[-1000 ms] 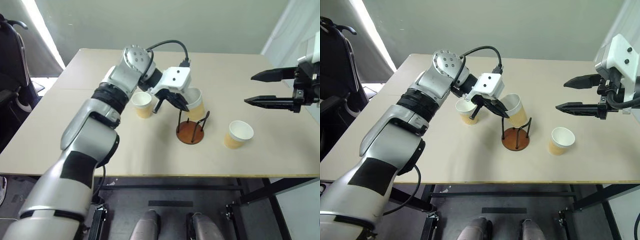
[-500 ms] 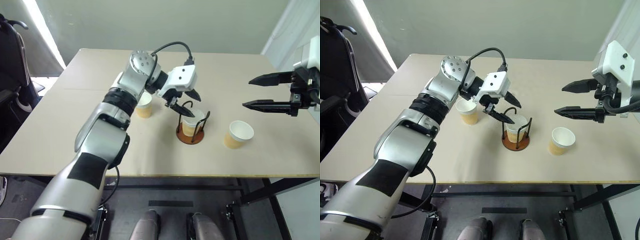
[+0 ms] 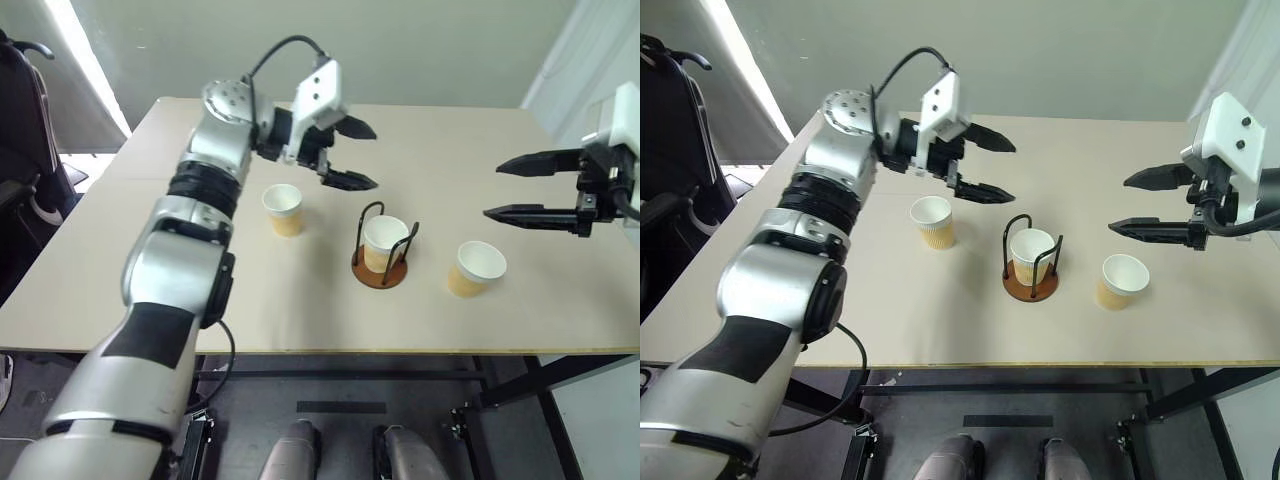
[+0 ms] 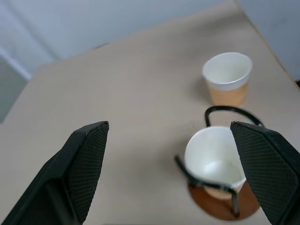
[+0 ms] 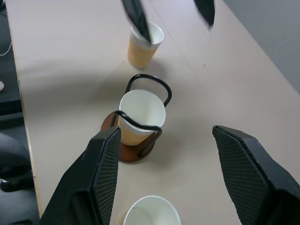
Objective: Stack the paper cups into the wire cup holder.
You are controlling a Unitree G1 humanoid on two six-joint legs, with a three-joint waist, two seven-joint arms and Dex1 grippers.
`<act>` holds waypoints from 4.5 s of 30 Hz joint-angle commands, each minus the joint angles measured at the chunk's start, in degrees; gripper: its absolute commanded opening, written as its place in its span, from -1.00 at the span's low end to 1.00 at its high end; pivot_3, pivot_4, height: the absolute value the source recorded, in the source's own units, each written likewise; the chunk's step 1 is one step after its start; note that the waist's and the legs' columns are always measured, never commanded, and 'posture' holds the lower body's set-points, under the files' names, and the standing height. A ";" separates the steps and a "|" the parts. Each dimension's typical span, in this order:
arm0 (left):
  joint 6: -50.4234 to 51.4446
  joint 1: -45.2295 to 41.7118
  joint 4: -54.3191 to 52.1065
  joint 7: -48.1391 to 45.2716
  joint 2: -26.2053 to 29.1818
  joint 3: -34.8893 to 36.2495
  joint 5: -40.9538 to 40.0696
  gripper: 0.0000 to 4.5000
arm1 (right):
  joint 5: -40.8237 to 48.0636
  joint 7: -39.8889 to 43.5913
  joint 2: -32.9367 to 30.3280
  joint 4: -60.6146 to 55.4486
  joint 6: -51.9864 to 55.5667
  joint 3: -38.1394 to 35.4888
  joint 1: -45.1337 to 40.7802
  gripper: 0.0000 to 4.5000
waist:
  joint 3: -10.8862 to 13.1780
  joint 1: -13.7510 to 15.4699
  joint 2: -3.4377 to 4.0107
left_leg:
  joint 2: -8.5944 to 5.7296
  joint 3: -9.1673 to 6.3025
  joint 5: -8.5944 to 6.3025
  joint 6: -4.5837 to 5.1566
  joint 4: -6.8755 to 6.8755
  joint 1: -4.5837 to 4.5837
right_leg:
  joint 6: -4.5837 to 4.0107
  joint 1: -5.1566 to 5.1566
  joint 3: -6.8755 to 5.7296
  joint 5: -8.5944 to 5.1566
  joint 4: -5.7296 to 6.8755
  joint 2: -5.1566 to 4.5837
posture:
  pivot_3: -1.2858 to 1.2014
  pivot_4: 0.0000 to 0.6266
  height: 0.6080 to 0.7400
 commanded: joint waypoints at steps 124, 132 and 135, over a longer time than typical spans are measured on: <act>24.62 16.54 -36.92 -9.85 23.30 -1.63 -20.60 1.00 | -29.67 17.71 22.44 20.61 -28.15 26.05 -22.04 -0.99 | 0.00 -1.17 0.00 | 0.01 -0.33 0.05 -0.20 -0.23 0.12 | -1.05 -0.08 -0.08 -0.16 0.01 0.01 | 0.03 -0.52 1.00; 24.50 17.21 -36.81 -9.85 23.10 -1.22 -20.27 1.00 | -32.08 17.30 23.86 21.75 -30.04 27.50 -21.45 -0.99 | 0.00 -1.20 0.01 | 0.01 -0.33 0.05 -0.20 -0.24 0.12 | -1.06 -0.08 -0.08 -0.15 0.01 0.01 | 0.03 -0.52 1.00; 24.22 17.38 -36.68 -9.84 22.95 -0.99 -19.92 1.00 | -32.54 16.94 24.60 21.98 -29.88 27.57 -21.54 -0.92 | 0.00 -1.21 0.00 | 0.01 -0.33 0.05 -0.20 -0.24 0.12 | -1.06 -0.08 -0.08 -0.15 0.00 0.00 | 0.03 -0.52 1.00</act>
